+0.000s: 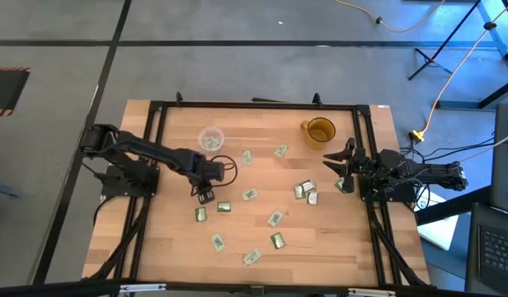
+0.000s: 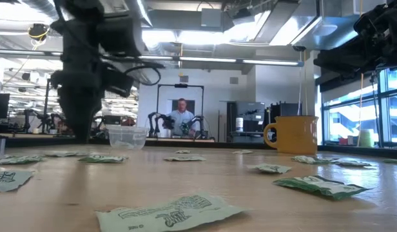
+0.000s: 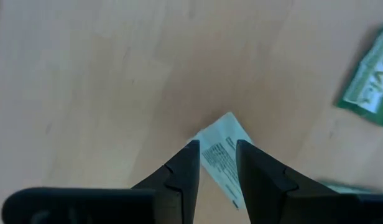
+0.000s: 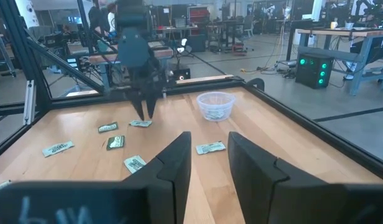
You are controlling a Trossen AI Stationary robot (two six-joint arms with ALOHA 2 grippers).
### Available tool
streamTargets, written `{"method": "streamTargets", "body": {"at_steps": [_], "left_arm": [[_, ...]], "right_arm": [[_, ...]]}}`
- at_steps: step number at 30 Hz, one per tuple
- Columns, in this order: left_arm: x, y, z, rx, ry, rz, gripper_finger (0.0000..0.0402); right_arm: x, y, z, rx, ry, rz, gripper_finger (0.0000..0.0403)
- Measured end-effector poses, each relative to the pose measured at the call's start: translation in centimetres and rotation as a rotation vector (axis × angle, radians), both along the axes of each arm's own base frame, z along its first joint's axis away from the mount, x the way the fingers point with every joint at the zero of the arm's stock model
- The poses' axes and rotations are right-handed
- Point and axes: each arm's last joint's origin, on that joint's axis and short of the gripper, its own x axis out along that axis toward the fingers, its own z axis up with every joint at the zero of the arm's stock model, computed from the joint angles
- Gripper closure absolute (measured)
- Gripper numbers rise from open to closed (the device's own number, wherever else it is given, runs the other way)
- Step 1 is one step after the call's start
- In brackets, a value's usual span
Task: Pick and place Stevia / Truvia into bins
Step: Put the stevia packet into the transparent container
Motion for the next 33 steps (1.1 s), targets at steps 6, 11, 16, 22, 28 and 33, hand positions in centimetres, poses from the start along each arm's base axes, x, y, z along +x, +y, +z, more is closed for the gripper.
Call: {"method": "streamTargets", "body": {"at_steps": [6,11,16,22,28,33], "left_arm": [[-0.6,0.0,-1.3,0.018,-0.015,0.056,0.0302],[-0.9,0.1,-1.8,0.025,-0.027,0.062,0.0318],[-1.0,0.1,-1.9,0.028,-0.023,0.062,0.0347],[-1.0,0.1,-1.8,0.032,-0.031,0.035,0.0384],[-0.7,0.1,-0.3,0.026,-0.056,-0.002,0.0398],[0.1,0.8,2.6,0.079,-0.166,-0.038,0.0398]], "right_arm": [[0.0,0.0,0.0,0.0,0.0,0.0,0.0292],[0.0,0.0,0.0,0.0,0.0,0.0,0.0292],[0.0,0.0,0.0,-0.002,0.001,0.0,0.0292],[0.0,0.0,0.0,-0.003,0.001,0.0,0.0292],[0.0,0.0,0.0,-0.002,0.001,0.0,0.0292],[0.0,0.0,0.0,-0.002,0.001,0.0,0.0292]]}}
